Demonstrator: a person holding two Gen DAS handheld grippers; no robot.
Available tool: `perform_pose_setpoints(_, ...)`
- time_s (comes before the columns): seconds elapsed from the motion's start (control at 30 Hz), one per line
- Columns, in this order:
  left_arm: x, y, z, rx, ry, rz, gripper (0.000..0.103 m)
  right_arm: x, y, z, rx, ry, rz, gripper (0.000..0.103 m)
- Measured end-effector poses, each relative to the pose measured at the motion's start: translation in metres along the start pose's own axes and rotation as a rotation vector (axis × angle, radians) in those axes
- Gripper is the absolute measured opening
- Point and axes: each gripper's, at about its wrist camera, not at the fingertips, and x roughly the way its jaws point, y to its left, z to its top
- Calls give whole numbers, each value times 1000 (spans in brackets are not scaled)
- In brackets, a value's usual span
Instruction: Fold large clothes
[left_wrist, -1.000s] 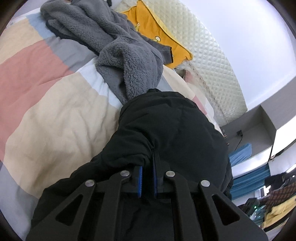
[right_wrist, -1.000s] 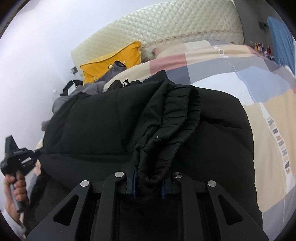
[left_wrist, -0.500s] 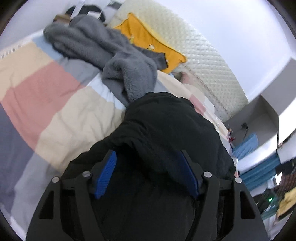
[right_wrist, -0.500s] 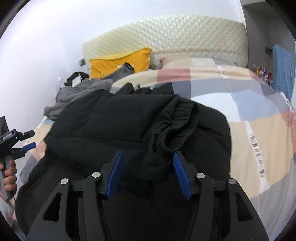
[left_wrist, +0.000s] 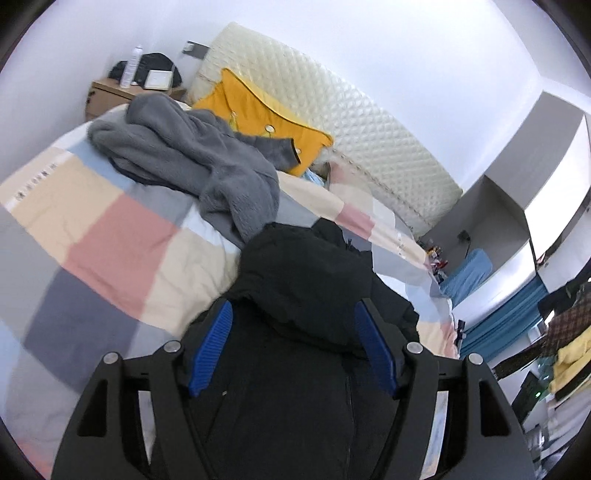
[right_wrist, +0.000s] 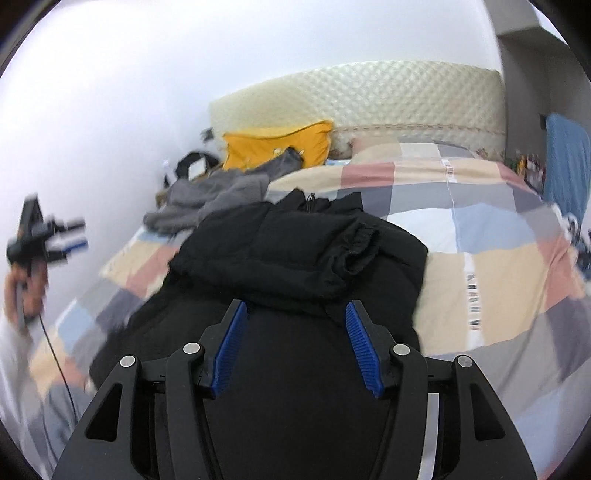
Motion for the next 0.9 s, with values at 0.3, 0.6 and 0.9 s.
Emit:
perform_pose_setpoints(0.3, -23, 81, -17, -97, 161, -5, 69, -12, -76, -66, 104, 371, 153, 54)
perform_pose_setpoints(0.6, 53, 141, -94, -196, 459, -51, 69, 28, -120, -145, 366, 592, 363, 54)
perform_pose_setpoints(0.9, 110, 161, -136, -242, 631, -133, 70, 88, -123, -162, 317, 718, 362, 57)
